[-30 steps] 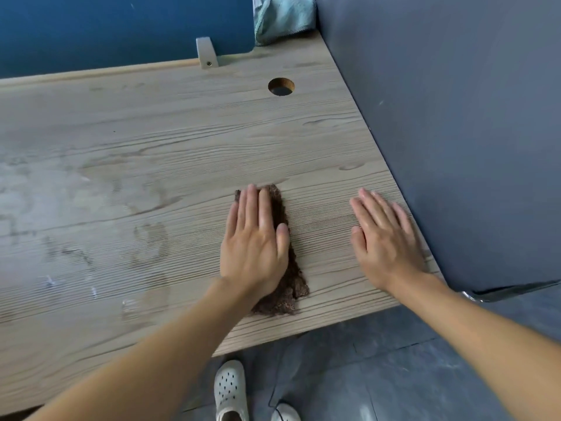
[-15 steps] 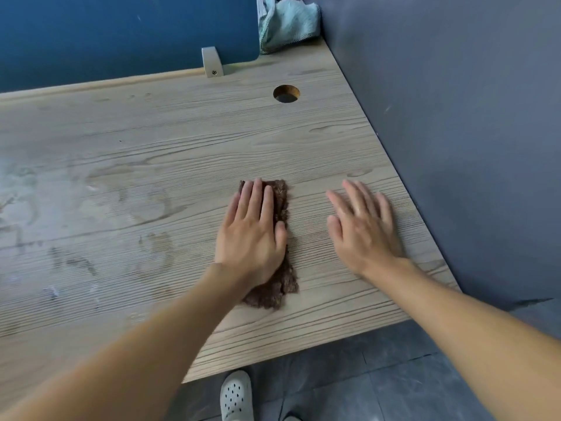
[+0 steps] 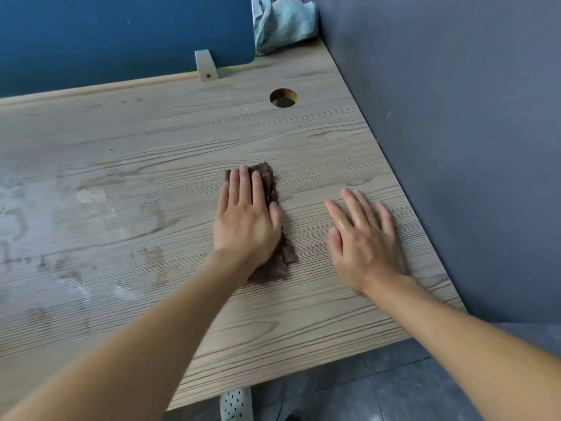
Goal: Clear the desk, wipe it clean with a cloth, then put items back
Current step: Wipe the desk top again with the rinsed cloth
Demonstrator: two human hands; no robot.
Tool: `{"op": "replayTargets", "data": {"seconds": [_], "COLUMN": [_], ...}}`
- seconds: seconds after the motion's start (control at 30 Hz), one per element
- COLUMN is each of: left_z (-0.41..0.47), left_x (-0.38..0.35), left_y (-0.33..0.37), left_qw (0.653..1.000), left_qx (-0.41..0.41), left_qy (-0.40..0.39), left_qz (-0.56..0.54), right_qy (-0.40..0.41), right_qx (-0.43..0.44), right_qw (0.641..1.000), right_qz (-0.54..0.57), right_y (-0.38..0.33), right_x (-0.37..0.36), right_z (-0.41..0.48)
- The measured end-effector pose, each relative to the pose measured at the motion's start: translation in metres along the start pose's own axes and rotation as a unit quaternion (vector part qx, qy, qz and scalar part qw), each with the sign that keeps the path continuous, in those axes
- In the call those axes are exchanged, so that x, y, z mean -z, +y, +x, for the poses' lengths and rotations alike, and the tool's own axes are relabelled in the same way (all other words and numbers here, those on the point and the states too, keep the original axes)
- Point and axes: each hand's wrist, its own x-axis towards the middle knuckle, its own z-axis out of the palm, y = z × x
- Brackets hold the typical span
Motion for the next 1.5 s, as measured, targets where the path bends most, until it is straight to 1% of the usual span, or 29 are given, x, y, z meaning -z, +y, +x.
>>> {"op": "replayTargets", "data": {"seconds": [0.03, 0.07, 0.13, 0.2, 0.23, 0.27, 0.3, 0.33, 0.37, 0.4, 0.43, 0.47, 0.5, 0.57, 0.63, 0.7, 0.73, 0.77, 0.87, 0.9, 0.93, 1.07, 1.1, 1.2, 1.3, 1.37, 1.4, 1.43, 1.5], "left_z": [-0.014, -0.034, -0.071, -0.065, -0.047, -0.029, -0.006, 0.014, 0.029, 0.036, 0.035, 0.028, 0.014, -0.022, -0.050, -0.037, -0.020, 0.001, 0.054, 0.054, 0.046, -0.013, -0.015, -0.024, -0.039, -0.021, -0.005, 0.013, 0.045], "left_x": [-0.001, -0.002, -0.001, 0.004, 0.004, 0.004, 0.005, 0.008, 0.010, 0.008, 0.006, 0.005, 0.004, 0.002, 0.001, 0.004, 0.004, 0.006, 0.014, 0.012, 0.011, 0.008, 0.011, 0.014, 0.006, 0.004, 0.006, 0.010, 0.015], "left_y": [0.010, 0.018, 0.023, 0.003, -0.009, -0.019, -0.028, -0.034, -0.037, -0.036, -0.031, -0.023, -0.015, -0.003, 0.001, -0.011, -0.018, -0.023, -0.036, -0.033, -0.026, -0.006, -0.005, 0.000, 0.005, -0.009, -0.019, -0.029, -0.046], "left_qw": [1.000, 0.998, 0.981, 0.951, 0.945, 0.952, 0.968, 0.985, 0.995, 0.998, 0.999, 1.000, 0.999, 0.990, 0.966, 0.946, 0.948, 0.959, 0.992, 0.994, 0.994, 0.970, 0.969, 0.977, 0.966, 0.962, 0.965, 0.972, 0.992], "left_qx": [-0.014, -0.059, -0.195, -0.306, -0.324, -0.304, -0.248, -0.169, -0.092, -0.034, -0.008, -0.006, -0.031, -0.141, -0.257, -0.319, -0.315, -0.282, -0.117, -0.096, -0.099, -0.238, -0.242, -0.206, -0.250, -0.268, -0.261, -0.232, -0.123], "left_qy": [0.008, 0.012, 0.001, -0.035, -0.032, -0.022, -0.008, -0.009, -0.024, -0.032, -0.025, -0.015, -0.002, 0.019, -0.014, -0.044, -0.030, -0.020, -0.032, -0.032, -0.031, -0.046, -0.053, -0.055, -0.053, -0.047, -0.035, -0.024, -0.013], "left_qz": [-0.003, 0.003, 0.015, 0.034, 0.037, 0.035, 0.028, 0.026, 0.027, 0.029, 0.018, 0.012, 0.011, 0.014, 0.021, 0.033, 0.033, 0.035, 0.042, 0.043, 0.034, 0.019, 0.019, -0.011, -0.024, -0.015, -0.014, -0.013, -0.023], "right_qy": [0.000, 0.001, -0.001, -0.008, -0.008, -0.009, -0.012, -0.016, -0.017, -0.017, -0.018, -0.020, -0.022, -0.022, -0.022, -0.025, -0.024, -0.023, -0.022, -0.019, -0.015, -0.015, -0.022, -0.036, -0.040, -0.029, -0.026, -0.033, -0.050], "right_qx": [-0.002, -0.004, -0.004, 0.000, -0.001, -0.002, -0.001, 0.000, -0.001, -0.002, -0.004, -0.005, -0.006, -0.010, -0.008, -0.006, -0.004, -0.002, -0.005, -0.007, -0.008, -0.008, -0.008, -0.016, -0.021, -0.024, -0.018, -0.010, 0.008], "right_qw": [1.000, 1.000, 1.000, 1.000, 1.000, 1.000, 1.000, 1.000, 1.000, 1.000, 1.000, 1.000, 1.000, 1.000, 1.000, 0.999, 1.000, 1.000, 1.000, 1.000, 1.000, 1.000, 1.000, 0.999, 0.998, 0.999, 0.999, 0.999, 0.999], "right_qz": [-0.001, -0.001, -0.006, -0.009, -0.008, -0.007, -0.007, -0.007, -0.007, -0.008, -0.009, -0.010, -0.011, -0.011, -0.014, -0.019, -0.018, -0.017, -0.020, -0.017, -0.011, -0.007, -0.009, -0.022, -0.031, -0.032, -0.021, -0.007, 0.008], "right_y": [0.000, -0.001, 0.000, 0.000, 0.001, 0.001, 0.001, 0.000, 0.001, 0.001, 0.001, 0.001, 0.001, 0.000, 0.000, 0.000, 0.001, 0.001, 0.001, 0.001, 0.001, -0.001, -0.002, -0.003, -0.008, -0.009, -0.010, -0.012, -0.016], "right_x": [0.000, -0.001, -0.001, 0.000, 0.000, 0.001, 0.001, 0.001, 0.001, 0.001, 0.001, 0.001, 0.001, 0.002, 0.002, 0.002, 0.002, 0.002, 0.002, 0.001, 0.000, 0.003, 0.005, 0.007, 0.013, 0.019, 0.021, 0.022, 0.014], "right_z": [0.001, 0.001, 0.001, 0.001, 0.001, 0.001, 0.001, 0.000, 0.000, 0.000, 0.001, 0.001, 0.001, 0.002, 0.001, 0.000, 0.001, 0.001, 0.000, 0.000, 0.001, 0.001, 0.002, 0.000, 0.005, 0.029, 0.047, 0.064, 0.090]}}
